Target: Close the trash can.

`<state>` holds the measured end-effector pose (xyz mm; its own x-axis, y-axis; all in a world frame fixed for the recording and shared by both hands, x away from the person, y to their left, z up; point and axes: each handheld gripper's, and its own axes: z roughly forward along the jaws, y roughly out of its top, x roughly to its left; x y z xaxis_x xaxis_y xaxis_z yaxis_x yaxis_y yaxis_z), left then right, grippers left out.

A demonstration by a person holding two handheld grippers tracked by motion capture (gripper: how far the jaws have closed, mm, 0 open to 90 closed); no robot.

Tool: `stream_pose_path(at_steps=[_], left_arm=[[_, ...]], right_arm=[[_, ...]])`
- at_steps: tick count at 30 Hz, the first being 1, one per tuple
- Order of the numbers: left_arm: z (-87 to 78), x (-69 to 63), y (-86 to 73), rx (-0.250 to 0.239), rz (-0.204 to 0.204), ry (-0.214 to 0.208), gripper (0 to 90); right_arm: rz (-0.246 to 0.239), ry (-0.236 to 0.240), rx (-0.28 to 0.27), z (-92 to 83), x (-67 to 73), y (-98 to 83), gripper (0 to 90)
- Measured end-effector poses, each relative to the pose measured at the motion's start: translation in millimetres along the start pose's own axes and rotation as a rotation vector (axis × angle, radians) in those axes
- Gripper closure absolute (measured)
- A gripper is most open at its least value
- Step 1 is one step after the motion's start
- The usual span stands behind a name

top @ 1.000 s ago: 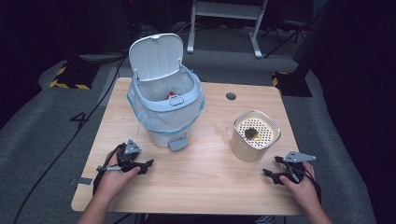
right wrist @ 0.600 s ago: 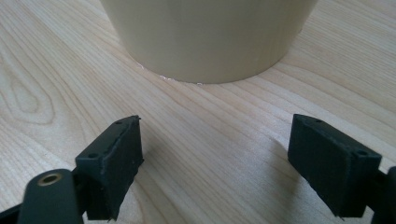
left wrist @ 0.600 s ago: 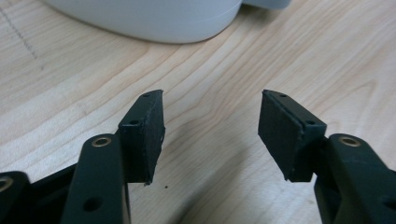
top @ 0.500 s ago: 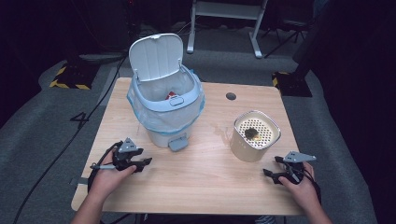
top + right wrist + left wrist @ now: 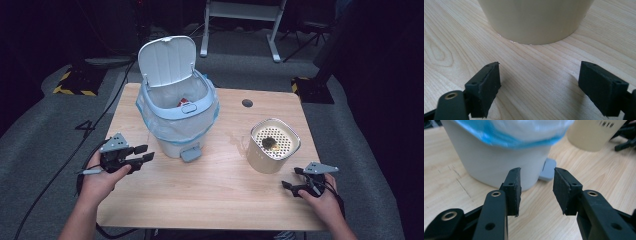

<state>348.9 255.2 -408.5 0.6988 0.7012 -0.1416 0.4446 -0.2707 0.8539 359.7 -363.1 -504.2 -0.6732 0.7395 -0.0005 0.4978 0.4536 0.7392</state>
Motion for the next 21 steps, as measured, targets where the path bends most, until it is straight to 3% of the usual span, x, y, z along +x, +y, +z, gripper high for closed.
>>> stream_pose_path(at_steps=[12,21], left_arm=[[-25.1,6.7,45.9,-0.086,0.018,-0.024,58.7],[-41.1,12.9,82.4,-0.140,0.042,-0.010,63.5]], right_arm=[[0.000,0.000,0.000,0.0,0.0,0.0,17.7],[0.000,0.000,-0.001,0.1,0.0,0.0,17.8]])
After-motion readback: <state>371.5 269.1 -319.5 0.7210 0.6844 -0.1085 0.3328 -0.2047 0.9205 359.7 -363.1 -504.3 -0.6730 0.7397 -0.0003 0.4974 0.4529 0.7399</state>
